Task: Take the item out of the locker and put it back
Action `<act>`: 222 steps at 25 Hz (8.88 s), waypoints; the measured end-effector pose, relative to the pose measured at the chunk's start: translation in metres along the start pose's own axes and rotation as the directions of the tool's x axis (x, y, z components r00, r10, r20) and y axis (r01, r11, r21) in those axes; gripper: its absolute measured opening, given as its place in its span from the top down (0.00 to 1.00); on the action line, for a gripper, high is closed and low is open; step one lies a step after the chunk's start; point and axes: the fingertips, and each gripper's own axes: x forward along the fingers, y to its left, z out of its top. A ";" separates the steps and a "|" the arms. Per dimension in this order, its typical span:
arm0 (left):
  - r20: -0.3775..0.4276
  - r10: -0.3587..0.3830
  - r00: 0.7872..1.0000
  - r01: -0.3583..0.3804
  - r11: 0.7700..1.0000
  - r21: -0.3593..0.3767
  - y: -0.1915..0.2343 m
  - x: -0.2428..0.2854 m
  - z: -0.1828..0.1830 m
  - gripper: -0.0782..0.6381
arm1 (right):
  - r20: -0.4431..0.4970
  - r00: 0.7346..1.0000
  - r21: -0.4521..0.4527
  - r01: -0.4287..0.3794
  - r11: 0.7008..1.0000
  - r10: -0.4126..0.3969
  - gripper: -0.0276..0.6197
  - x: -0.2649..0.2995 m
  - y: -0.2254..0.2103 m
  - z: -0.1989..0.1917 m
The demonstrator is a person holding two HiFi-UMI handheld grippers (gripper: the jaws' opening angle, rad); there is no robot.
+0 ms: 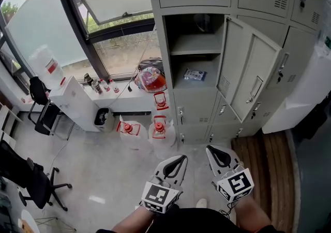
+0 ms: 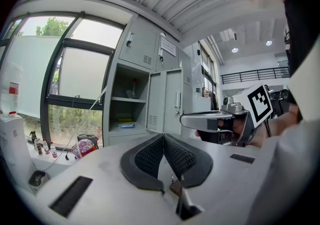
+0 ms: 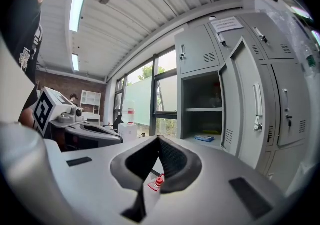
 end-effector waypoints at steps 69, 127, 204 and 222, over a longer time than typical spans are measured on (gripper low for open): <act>-0.041 -0.127 0.991 0.130 0.989 0.072 0.173 0.163 0.014 0.87 | -0.480 0.802 -0.613 -0.015 0.790 -0.357 0.59 0.317 -0.229 -0.070; -0.068 -0.089 0.994 0.088 0.996 -0.007 0.218 0.181 0.004 0.87 | -0.502 0.742 -0.704 -0.053 0.708 -0.444 0.85 0.338 -0.256 -0.101; -0.037 -0.007 0.999 0.006 1.000 -0.030 -0.056 0.015 -0.023 0.87 | -0.148 0.987 -0.002 0.066 0.998 -0.065 0.85 -0.043 -0.030 -0.044; -0.033 -0.024 0.999 0.023 0.999 -0.029 -0.015 0.020 -0.019 0.87 | -0.176 0.982 -0.007 0.074 0.997 -0.074 0.85 -0.001 -0.027 -0.045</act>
